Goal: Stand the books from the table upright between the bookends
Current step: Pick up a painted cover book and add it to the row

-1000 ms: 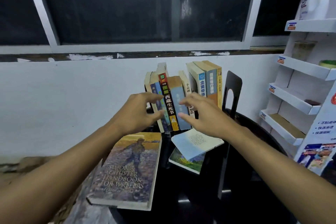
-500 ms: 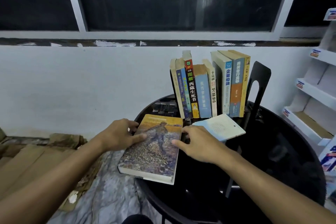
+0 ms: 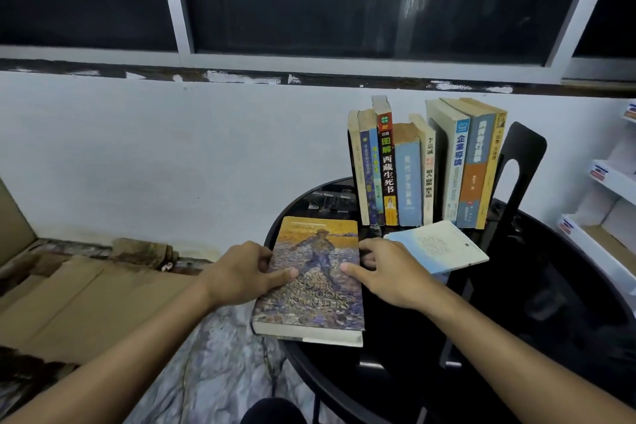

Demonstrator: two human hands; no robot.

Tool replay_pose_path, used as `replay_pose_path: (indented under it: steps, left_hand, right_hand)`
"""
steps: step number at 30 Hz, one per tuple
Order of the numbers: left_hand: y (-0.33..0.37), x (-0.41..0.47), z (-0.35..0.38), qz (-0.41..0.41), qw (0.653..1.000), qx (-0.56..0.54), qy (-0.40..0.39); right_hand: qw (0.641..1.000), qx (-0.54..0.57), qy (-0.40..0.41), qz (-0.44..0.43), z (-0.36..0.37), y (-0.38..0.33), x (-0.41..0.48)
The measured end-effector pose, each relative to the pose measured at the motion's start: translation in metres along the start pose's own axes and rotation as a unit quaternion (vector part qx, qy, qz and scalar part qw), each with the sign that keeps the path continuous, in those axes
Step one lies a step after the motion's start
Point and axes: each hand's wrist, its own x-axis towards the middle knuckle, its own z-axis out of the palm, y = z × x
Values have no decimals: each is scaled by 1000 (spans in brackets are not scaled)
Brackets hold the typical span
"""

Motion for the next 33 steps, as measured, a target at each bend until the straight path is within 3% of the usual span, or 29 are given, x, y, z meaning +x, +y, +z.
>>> replay_pose_path:
  steps: [10,16,21,33]
  left_hand:
    - [-12,-1,6,29,999,-22,20]
    - [-19,22,-3,60,997,-3,49]
    - [-20,27,1,55,998,-15,31]
    - [-7,20,-1,27,990,-133,28]
  right_hand:
    - [999,28,-20,17,-4,9,16]
    - [995,-97,3,35,2,4,31]
    - [996,-70,-1,50,5,4,37]
    - [997,-46,64,-12,3,4,36]
